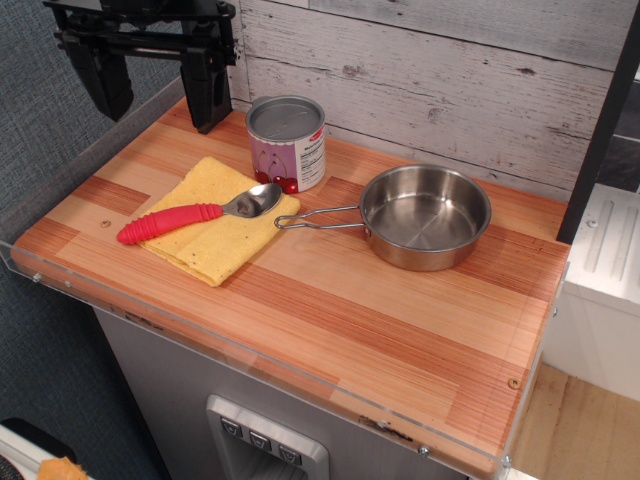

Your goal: Move the silver pot on the far edge of the table.

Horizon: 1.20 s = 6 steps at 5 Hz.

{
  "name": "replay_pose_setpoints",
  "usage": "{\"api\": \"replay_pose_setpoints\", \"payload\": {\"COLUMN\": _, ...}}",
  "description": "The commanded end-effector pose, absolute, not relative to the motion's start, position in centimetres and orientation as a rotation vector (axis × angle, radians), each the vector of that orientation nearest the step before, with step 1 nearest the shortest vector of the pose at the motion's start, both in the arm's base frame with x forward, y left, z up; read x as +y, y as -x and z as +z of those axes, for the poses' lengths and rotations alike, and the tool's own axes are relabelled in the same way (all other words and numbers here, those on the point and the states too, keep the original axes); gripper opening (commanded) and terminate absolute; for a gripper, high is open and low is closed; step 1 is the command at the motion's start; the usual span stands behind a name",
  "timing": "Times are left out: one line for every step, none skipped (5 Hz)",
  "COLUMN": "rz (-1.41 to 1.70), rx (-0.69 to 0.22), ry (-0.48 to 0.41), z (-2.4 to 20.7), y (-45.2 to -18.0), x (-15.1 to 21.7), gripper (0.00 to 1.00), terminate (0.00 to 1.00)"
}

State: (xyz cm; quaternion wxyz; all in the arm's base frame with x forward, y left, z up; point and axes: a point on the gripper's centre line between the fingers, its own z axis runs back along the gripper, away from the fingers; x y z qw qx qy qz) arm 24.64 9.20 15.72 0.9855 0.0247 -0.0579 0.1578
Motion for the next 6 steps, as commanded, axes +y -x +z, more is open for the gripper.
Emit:
{"api": "replay_pose_setpoints", "payload": {"rz": 0.317, "rx": -0.116, "ry": -0.05, "z": 15.7, "y": -24.6, "x": 9.2, "gripper": 1.0, "terminate": 0.0}}
{"api": "replay_pose_setpoints", "payload": {"rz": 0.253, "rx": -0.179, "ry": -0.083, "z": 14.7, "y": -27.9, "x": 7.6, "gripper": 1.0, "terminate": 0.0}}
{"api": "replay_pose_setpoints", "payload": {"rz": 0.118, "rx": -0.26, "ry": -0.084, "z": 13.9, "y": -30.8, "x": 5.5, "gripper": 1.0, "terminate": 0.0}}
{"api": "replay_pose_setpoints", "payload": {"rz": 0.028, "rx": -0.282, "ry": -0.083, "z": 12.7, "y": -33.4, "x": 3.9, "gripper": 1.0, "terminate": 0.0}}
{"api": "replay_pose_setpoints", "payload": {"rz": -0.071, "rx": -0.263, "ry": -0.022, "z": 10.4, "y": -35.9, "x": 2.9, "gripper": 1.0, "terminate": 0.0}}
{"api": "replay_pose_setpoints", "payload": {"rz": -0.124, "rx": -0.236, "ry": 0.005, "z": 8.2, "y": -37.7, "x": 1.7, "gripper": 1.0, "terminate": 0.0}}
